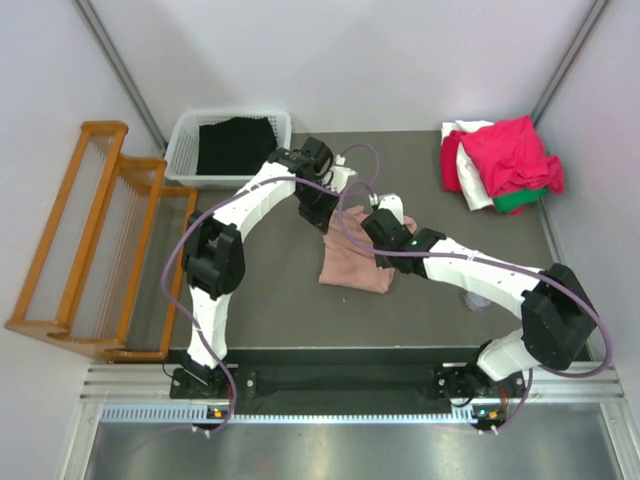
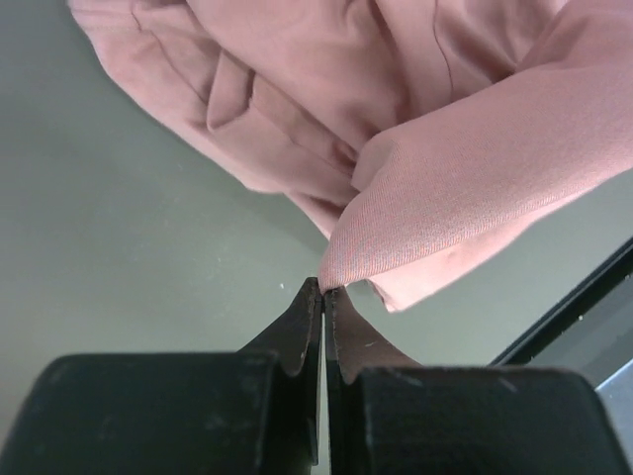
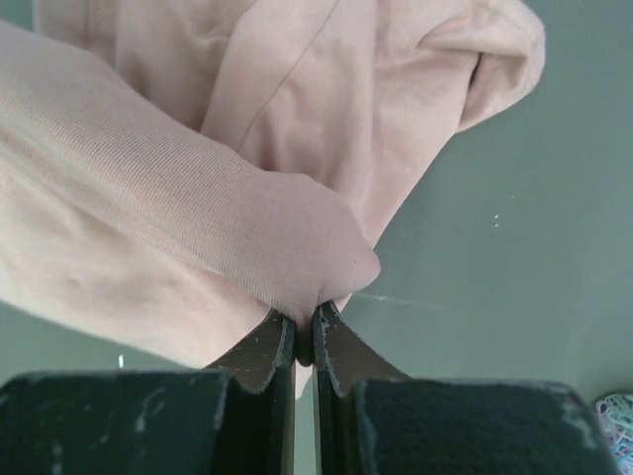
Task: Fold and stack the t-shirts
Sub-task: Fold the tshirt
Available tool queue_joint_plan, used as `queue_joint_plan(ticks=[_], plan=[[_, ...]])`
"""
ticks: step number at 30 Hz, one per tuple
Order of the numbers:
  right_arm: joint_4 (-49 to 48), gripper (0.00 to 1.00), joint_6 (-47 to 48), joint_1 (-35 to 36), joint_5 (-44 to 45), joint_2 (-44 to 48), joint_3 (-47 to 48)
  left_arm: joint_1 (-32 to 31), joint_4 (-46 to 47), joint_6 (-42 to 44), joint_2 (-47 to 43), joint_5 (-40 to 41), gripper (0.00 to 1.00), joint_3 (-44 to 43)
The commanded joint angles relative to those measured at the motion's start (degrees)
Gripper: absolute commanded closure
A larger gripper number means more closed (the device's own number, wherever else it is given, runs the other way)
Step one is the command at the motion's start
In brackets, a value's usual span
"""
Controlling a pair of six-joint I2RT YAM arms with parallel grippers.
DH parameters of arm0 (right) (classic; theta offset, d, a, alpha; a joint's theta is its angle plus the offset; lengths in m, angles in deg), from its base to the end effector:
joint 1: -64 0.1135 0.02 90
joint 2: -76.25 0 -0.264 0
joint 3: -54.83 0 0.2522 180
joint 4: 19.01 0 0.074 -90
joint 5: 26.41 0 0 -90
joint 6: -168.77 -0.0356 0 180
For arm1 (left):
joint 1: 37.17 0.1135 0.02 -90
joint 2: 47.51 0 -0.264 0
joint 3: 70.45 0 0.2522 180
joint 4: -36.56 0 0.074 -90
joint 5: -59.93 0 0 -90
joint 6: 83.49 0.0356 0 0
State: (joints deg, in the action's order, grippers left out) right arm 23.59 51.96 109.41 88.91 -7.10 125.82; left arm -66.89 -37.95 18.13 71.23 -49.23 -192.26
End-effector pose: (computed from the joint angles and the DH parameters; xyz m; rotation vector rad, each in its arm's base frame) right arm 0.2192 0.2006 0.2348 -0.2197 2.3940 0.0110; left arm 0.3703 -0.2248 0.2565 1.0703 2.6162 -0.5436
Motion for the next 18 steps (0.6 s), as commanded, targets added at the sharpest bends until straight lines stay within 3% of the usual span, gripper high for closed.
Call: queue_joint_plan(ticks=[1,18], plan=[[0.17,1.0,3.07,-3.91,2.27,-1.2,1.83,0.89,2.13,0.6,1.58,3.69,1.0,-4.35],[-4.67,1.0,5.18,-9.55,0.61,-12.17,4.02,0.89,4.06,0.43,7.03,7.11,1.0,-8.58]])
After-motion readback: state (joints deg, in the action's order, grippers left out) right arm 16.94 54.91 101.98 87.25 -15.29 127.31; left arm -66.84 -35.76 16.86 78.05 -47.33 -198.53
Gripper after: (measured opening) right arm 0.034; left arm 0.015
